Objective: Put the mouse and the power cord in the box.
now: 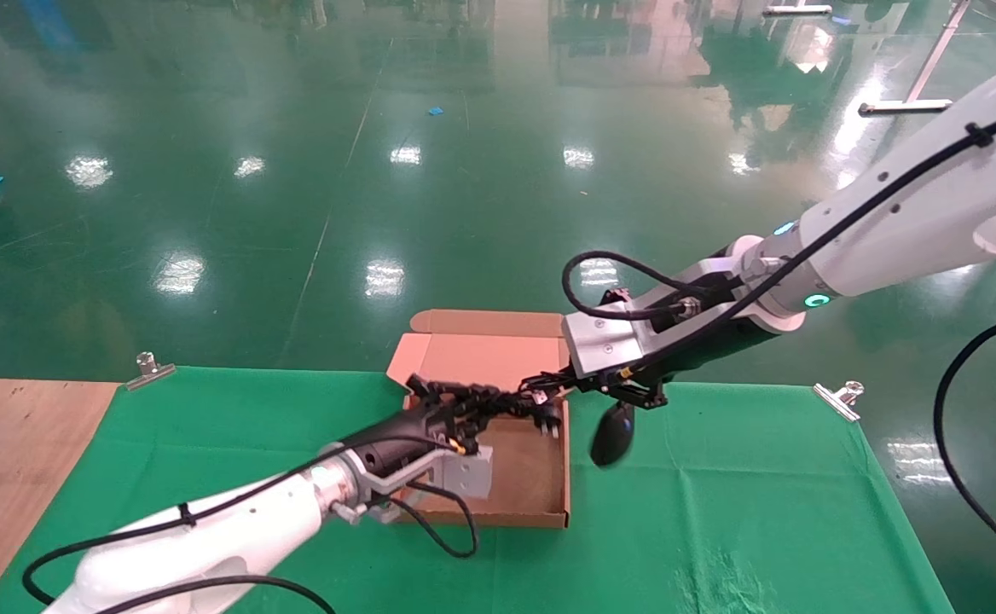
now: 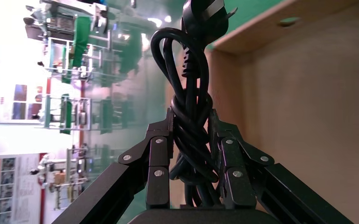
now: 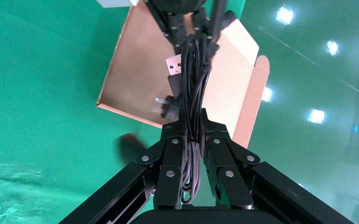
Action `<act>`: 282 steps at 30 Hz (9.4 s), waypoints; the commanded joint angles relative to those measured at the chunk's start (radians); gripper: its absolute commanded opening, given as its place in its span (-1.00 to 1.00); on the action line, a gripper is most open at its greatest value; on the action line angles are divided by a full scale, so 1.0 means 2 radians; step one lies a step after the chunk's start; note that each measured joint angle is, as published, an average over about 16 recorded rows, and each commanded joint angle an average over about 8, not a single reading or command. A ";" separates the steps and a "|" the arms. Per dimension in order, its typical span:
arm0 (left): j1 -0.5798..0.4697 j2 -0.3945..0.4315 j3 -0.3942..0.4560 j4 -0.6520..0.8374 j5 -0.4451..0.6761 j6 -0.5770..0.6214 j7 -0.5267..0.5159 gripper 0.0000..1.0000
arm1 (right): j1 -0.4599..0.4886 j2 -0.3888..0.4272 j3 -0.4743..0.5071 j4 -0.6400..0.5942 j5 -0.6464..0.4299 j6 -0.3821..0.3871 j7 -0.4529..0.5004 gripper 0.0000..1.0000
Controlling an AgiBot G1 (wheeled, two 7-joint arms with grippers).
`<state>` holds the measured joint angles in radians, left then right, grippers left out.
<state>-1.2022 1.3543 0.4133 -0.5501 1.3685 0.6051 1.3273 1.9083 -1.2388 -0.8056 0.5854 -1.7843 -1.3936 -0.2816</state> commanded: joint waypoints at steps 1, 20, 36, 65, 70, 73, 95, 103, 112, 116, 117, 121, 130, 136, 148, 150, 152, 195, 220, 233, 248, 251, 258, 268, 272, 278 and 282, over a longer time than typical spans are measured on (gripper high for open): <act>0.001 0.005 0.006 0.015 -0.008 -0.004 0.014 -1.00 | -0.003 0.005 0.001 0.007 0.001 -0.001 0.003 -1.00; -0.005 0.006 0.102 0.057 -0.147 -0.035 0.064 1.00 | -0.017 0.023 0.007 0.003 0.009 0.005 -0.006 -1.00; -0.019 -0.003 0.151 0.086 -0.243 -0.004 0.065 1.00 | -0.014 0.013 0.006 -0.002 0.011 -0.001 -0.012 -1.00; -0.044 -0.245 0.110 0.076 -0.371 0.328 -0.202 1.00 | -0.046 -0.066 -0.106 0.009 0.088 0.141 0.001 -1.00; -0.064 -0.245 0.108 0.086 -0.379 0.356 -0.229 1.00 | -0.062 -0.065 -0.132 -0.001 0.101 0.219 -0.007 -1.00; -0.073 -0.238 0.111 0.098 -0.376 0.364 -0.233 1.00 | -0.072 -0.065 -0.144 -0.008 0.109 0.258 -0.013 -1.00; -0.089 -0.196 0.117 0.201 -0.369 0.402 -0.194 1.00 | -0.136 -0.067 -0.239 0.000 0.188 0.342 -0.037 -1.00; -0.096 -0.192 0.118 0.220 -0.368 0.412 -0.187 1.00 | -0.143 -0.066 -0.271 0.004 0.201 0.357 -0.031 0.08; -0.098 -0.190 0.118 0.228 -0.368 0.417 -0.185 1.00 | -0.145 -0.066 -0.284 0.004 0.205 0.368 -0.029 1.00; -0.098 -0.190 0.118 0.227 -0.368 0.416 -0.185 1.00 | -0.145 -0.066 -0.282 0.004 0.205 0.367 -0.029 1.00; -0.098 -0.190 0.118 0.227 -0.368 0.416 -0.185 1.00 | -0.145 -0.066 -0.281 0.004 0.205 0.366 -0.029 1.00; -0.098 -0.190 0.118 0.225 -0.368 0.416 -0.185 1.00 | -0.145 -0.066 -0.280 0.004 0.204 0.364 -0.029 1.00; -0.090 -0.199 0.109 0.196 -0.365 0.417 -0.213 1.00 | -0.153 -0.051 -0.261 0.017 0.214 0.349 -0.021 1.00; -0.074 -0.217 0.091 0.139 -0.360 0.420 -0.268 1.00 | -0.179 -0.018 -0.210 0.048 0.244 0.310 0.004 1.00; -0.042 -0.253 0.054 0.021 -0.351 0.426 -0.382 1.00 | -0.233 0.058 -0.101 0.117 0.309 0.228 0.057 1.00; -0.036 -0.259 0.048 0.001 -0.349 0.427 -0.402 1.00 | -0.243 0.071 -0.083 0.128 0.320 0.214 0.066 1.00; -0.031 -0.265 0.042 -0.019 -0.347 0.428 -0.421 1.00 | -0.252 0.084 -0.065 0.140 0.330 0.200 0.075 1.00; 0.066 -0.374 -0.069 -0.382 -0.319 0.446 -0.765 1.00 | -0.426 0.326 0.281 0.361 0.538 -0.065 0.240 1.00; 0.064 -0.372 -0.067 -0.369 -0.319 0.445 -0.759 1.00 | -0.418 0.315 0.265 0.351 0.528 -0.052 0.235 1.00; 0.064 -0.372 -0.067 -0.368 -0.319 0.445 -0.758 1.00 | -0.417 0.314 0.263 0.349 0.527 -0.051 0.235 1.00; 0.064 -0.372 -0.067 -0.367 -0.319 0.445 -0.757 1.00 | -0.417 0.314 0.263 0.349 0.527 -0.051 0.234 1.00; 0.064 -0.372 -0.067 -0.367 -0.319 0.445 -0.757 1.00 | -0.417 0.314 0.263 0.349 0.527 -0.050 0.234 1.00; 0.064 -0.372 -0.067 -0.367 -0.319 0.445 -0.757 1.00 | -0.417 0.313 0.262 0.349 0.526 -0.050 0.234 1.00; 0.064 -0.372 -0.067 -0.367 -0.319 0.445 -0.757 1.00 | -0.417 0.313 0.262 0.349 0.526 -0.050 0.234 1.00; 0.064 -0.372 -0.067 -0.367 -0.319 0.445 -0.757 1.00 | -0.417 0.313 0.262 0.349 0.526 -0.050 0.234 1.00; 0.064 -0.372 -0.067 -0.367 -0.319 0.445 -0.757 1.00 | -0.417 0.313 0.262 0.349 0.526 -0.050 0.234 1.00; 0.064 -0.372 -0.067 -0.367 -0.319 0.445 -0.757 1.00 | -0.417 0.313 0.262 0.349 0.526 -0.050 0.234 1.00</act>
<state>-1.0744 0.6111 0.2797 -1.2836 0.7302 1.4954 -0.1874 1.0750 -0.6121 -0.2810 1.2830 -0.7314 -1.4942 0.1868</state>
